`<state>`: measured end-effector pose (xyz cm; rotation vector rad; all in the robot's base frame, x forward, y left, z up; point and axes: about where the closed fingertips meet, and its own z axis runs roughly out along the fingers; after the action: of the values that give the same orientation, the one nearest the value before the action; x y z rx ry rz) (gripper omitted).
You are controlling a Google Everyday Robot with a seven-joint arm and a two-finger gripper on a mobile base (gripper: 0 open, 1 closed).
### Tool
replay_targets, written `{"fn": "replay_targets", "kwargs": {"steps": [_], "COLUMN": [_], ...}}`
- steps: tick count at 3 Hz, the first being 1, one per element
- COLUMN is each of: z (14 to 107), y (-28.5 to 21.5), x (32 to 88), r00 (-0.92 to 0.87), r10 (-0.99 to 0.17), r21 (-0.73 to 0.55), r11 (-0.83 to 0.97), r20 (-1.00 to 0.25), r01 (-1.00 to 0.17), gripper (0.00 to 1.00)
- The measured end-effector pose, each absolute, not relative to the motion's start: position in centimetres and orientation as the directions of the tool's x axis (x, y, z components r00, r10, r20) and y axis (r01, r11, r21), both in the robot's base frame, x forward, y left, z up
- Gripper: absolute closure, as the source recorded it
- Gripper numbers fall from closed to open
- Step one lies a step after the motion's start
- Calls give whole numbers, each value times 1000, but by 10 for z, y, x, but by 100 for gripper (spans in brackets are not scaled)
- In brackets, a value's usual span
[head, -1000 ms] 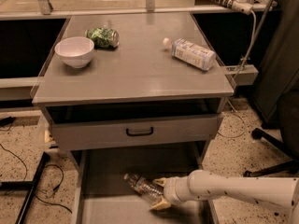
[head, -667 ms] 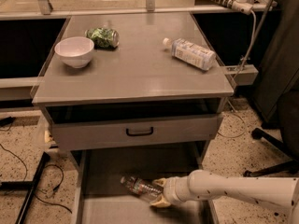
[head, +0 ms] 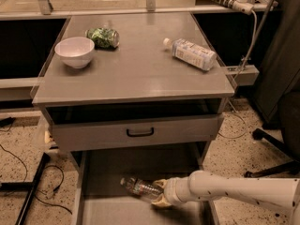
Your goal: Pick water bottle from middle drawer and place on counter
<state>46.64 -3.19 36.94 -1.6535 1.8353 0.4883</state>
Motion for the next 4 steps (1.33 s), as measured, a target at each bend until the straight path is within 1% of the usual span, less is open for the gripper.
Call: {"fn": "replay_targets", "kwargs": {"steps": [1, 2, 4], "z": [386, 427, 540], "y": [-32, -41, -80], "x": [462, 455, 450], "r00": [-23, 7, 75], "r10": [-743, -743, -790], "r21": [-125, -155, -260], "r11": [143, 131, 109], "r20": [-669, -670, -608], "r01": [-982, -979, -959], "gripper": [100, 100, 100]}}
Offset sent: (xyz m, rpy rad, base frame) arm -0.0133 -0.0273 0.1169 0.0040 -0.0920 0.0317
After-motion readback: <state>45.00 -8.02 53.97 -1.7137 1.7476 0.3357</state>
